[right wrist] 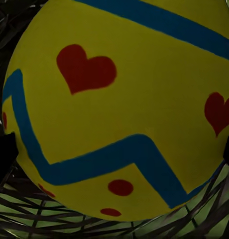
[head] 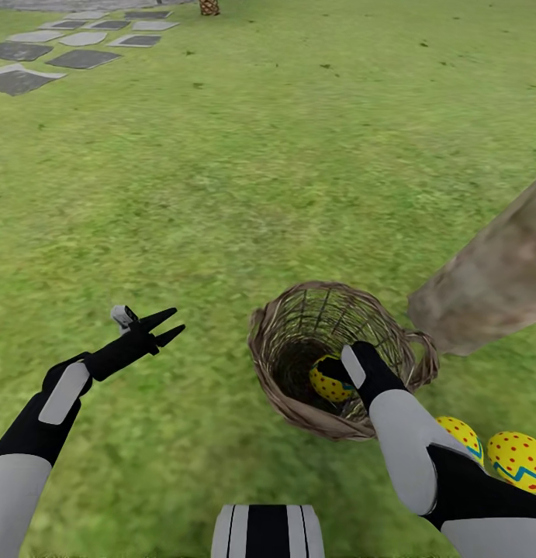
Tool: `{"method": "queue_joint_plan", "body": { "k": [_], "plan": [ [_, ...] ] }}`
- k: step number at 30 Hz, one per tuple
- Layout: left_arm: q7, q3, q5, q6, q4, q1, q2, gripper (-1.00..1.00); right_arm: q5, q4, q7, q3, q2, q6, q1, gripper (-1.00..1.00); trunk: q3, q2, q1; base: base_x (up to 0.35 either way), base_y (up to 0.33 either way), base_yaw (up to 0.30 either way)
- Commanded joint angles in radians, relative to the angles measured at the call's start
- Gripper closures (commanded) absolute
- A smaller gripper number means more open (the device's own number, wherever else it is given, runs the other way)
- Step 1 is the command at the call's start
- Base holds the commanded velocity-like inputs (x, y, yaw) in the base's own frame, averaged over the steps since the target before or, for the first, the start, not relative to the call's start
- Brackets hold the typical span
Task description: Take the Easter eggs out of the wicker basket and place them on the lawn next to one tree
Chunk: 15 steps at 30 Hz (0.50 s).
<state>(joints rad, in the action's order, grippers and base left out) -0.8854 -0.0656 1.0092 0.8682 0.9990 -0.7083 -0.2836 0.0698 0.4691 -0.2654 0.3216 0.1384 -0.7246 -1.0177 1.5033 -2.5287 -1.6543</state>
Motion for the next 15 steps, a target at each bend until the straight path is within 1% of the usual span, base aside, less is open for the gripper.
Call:
{"method": "queue_joint_plan", "body": {
  "k": [1,5,7,9,11,15],
  "plan": [
    [-0.001,0.0,0.002,0.005,-0.002,0.0,0.0,-1.0,0.008,-0.086,-0.009,0.002,0.0,0.114,0.002,1.0,0.005,0.0,-0.001,0.0,0.0,0.0],
    [-0.002,0.0,0.002,0.005,-0.003,0.0,0.0,-1.0,0.008,-0.086,-0.009,0.002,0.0,0.114,0.002,1.0,0.005,0.0,-0.001,0.0,0.0,0.0],
    [-0.001,0.0,0.002,0.005,-0.003,0.0,0.0,-1.0,0.008,-0.086,-0.009,0.002,0.0,0.114,0.002,1.0,-0.003,0.0,0.0,0.0,0.0,0.0],
    [-0.003,-0.001,0.001,0.005,-0.003,0.0,0.0,-1.0,0.008,-0.086,-0.009,0.002,0.0,0.113,0.002,1.0,-0.003,0.0,0.0,0.0,0.0,0.0],
    [-0.003,0.0,0.001,0.005,-0.003,0.0,0.0,-1.0,0.008,-0.086,-0.009,0.002,0.0,0.113,0.002,1.0,-0.011,0.001,0.001,0.0,0.0,0.0],
    [-0.003,0.0,0.002,0.005,-0.003,0.0,0.0,-1.0,0.008,-0.086,-0.009,0.002,0.001,0.113,0.002,1.0,-0.015,0.001,0.001,0.0,0.0,0.0]
  ]
}}
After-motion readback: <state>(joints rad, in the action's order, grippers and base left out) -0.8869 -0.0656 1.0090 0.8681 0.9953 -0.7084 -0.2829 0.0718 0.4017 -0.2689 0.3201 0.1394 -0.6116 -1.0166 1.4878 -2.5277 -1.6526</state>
